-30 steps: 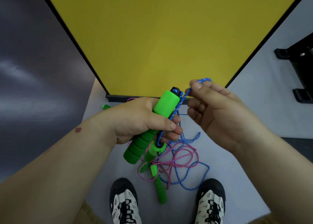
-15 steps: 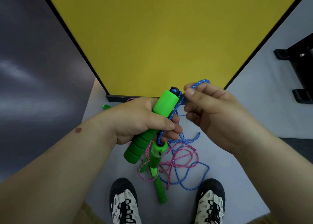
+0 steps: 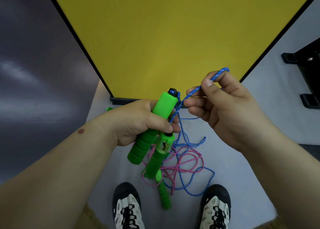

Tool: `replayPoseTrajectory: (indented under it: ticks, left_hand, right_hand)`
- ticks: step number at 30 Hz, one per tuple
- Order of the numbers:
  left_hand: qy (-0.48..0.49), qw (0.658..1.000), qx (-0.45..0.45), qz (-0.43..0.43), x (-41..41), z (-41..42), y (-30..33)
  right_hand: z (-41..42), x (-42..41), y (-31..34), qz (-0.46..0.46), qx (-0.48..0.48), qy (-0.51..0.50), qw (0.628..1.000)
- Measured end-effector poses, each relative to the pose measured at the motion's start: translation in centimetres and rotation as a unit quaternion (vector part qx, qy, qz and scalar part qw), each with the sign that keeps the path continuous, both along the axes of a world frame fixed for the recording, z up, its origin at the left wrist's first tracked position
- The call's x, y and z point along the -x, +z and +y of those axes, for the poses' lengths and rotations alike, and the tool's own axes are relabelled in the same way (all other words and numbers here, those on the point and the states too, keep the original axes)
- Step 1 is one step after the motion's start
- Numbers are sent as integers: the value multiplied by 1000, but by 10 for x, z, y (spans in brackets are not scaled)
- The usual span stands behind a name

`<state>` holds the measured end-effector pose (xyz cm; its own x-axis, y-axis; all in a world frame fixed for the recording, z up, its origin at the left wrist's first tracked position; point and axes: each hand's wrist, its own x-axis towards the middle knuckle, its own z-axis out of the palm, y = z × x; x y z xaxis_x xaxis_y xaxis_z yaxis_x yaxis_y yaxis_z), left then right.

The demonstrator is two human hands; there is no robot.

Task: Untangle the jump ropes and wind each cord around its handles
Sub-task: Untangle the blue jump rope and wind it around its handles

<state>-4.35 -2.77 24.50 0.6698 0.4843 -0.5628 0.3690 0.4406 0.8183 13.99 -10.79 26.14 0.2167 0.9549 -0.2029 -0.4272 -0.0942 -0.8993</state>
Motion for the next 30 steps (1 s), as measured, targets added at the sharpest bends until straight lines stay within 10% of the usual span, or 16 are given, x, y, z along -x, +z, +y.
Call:
replayPoseTrajectory:
  ticks: [16,22,27,30]
  left_hand:
    - [-32,993,110,-32,6,2,-8]
    - [-72,993,-41,81,0,0,-9]
    - [-168,833,-435,296,-5,-5,-14]
    - [-174,719,-572,354,-8,-9,-19]
  right_hand:
    - [3,-10,10,120,-43,-51,991]
    - [6,-20,7,110,-10,-111,988]
    - [5,-30,-15,-115,281,-130,944]
    - [0,-23,-19,-281,295,-75,910]
